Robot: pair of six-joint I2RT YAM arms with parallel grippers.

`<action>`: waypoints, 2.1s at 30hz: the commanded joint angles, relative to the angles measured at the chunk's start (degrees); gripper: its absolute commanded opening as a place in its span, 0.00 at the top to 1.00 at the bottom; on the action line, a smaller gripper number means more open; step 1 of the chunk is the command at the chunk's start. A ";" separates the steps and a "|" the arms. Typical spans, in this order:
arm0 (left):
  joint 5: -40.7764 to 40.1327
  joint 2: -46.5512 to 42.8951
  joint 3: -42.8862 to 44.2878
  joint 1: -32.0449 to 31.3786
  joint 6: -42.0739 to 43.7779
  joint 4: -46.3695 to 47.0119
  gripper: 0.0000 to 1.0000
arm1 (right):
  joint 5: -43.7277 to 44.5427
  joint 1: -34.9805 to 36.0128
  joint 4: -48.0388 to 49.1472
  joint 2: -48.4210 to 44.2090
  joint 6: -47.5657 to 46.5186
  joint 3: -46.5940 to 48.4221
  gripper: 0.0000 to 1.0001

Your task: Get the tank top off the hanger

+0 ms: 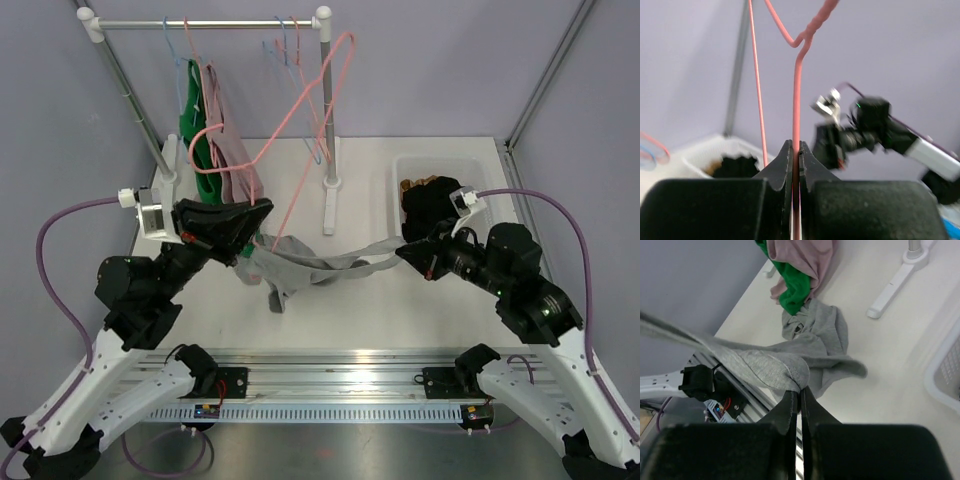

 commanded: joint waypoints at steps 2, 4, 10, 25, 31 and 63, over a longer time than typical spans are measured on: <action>-10.21 5.79 1.14 -0.24 8.95 26.82 1.00 | -6.24 -0.40 -5.85 -3.62 -2.30 1.61 1.00; -17.03 8.42 3.59 -0.24 11.68 24.58 1.00 | -5.55 -0.40 -8.76 -4.86 -2.58 1.96 1.00; -29.44 5.46 -5.77 -0.24 14.15 32.17 1.00 | -12.57 -0.40 -7.90 -10.48 -4.51 4.95 1.00; -42.21 14.05 14.41 -0.24 7.21 -23.41 1.00 | -9.97 1.08 3.27 0.05 -0.03 -4.10 1.00; -45.03 17.92 19.24 -0.15 7.11 -31.68 1.00 | 7.98 14.70 6.78 15.31 0.14 -4.36 0.97; -19.18 75.58 83.69 21.03 6.16 -48.47 1.00 | 13.00 17.79 9.86 7.62 0.85 -11.83 0.01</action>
